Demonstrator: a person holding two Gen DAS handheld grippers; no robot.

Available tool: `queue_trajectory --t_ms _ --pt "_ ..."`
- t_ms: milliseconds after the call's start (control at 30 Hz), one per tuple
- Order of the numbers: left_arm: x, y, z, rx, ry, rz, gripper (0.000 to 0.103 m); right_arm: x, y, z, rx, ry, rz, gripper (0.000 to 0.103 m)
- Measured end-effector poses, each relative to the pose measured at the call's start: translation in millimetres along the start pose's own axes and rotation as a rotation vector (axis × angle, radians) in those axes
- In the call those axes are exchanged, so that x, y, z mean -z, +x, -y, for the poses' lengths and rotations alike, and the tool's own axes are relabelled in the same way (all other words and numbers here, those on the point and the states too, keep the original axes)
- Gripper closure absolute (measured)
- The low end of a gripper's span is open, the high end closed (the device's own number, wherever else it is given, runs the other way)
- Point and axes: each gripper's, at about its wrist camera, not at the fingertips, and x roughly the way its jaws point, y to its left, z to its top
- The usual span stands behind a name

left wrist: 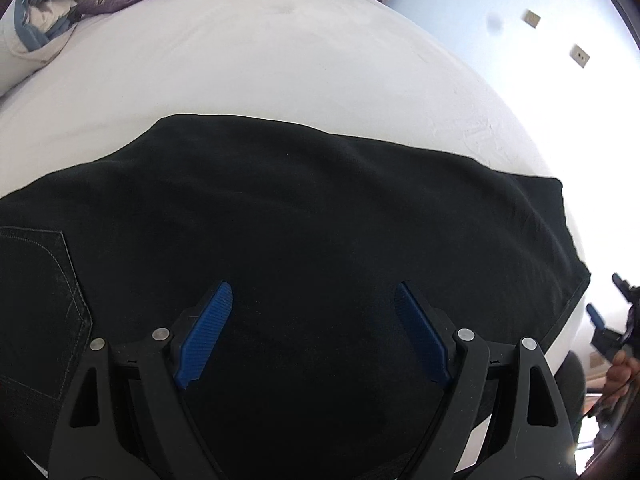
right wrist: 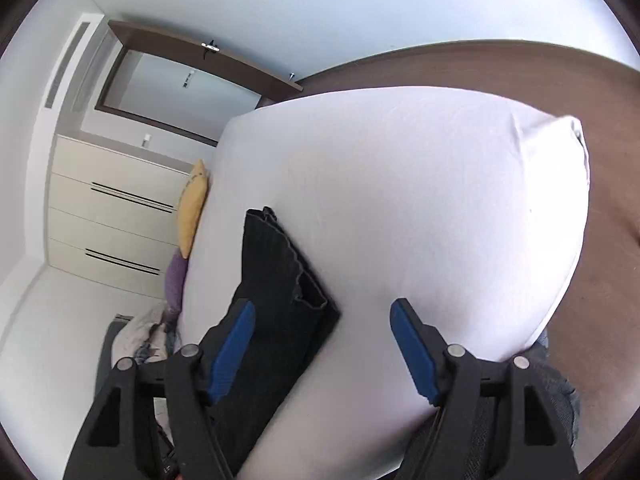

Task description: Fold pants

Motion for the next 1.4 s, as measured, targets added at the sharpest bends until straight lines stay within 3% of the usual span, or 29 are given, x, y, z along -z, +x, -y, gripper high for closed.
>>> queue_trajectory --t_ms 500,700,867,933,1000,1067,1267,1400 --pt "-13 17 11 0.104 -0.163 -0.016 0.020 9 44 0 -0.118 0.170 -0.017 0.033" --pt "-18 11 -14 0.136 -0.276 -0.002 0.020 8 52 1 -0.164 0.302 0.059 0.033" --pt "-21 9 -17 0.102 -0.230 -0.016 0.020 3 63 -10 -0.190 0.317 0.080 0.033" --pt "-21 7 -18 0.114 -0.215 -0.025 0.020 1 70 -16 -0.211 0.295 0.059 0.045" --pt "-20 6 -24 0.127 -0.243 -0.022 0.020 1 79 -18 -0.198 0.271 0.033 0.071" --pt "-18 3 -33 0.119 -0.286 -0.007 0.020 2 83 -17 -0.156 0.248 0.025 0.089" --pt "-13 -11 -56 0.029 -0.277 0.048 0.019 3 79 -20 -0.056 0.145 0.044 0.094" --pt "-10 -3 -60 0.013 -0.257 0.023 0.019 6 77 -30 -0.006 0.100 0.059 0.095"
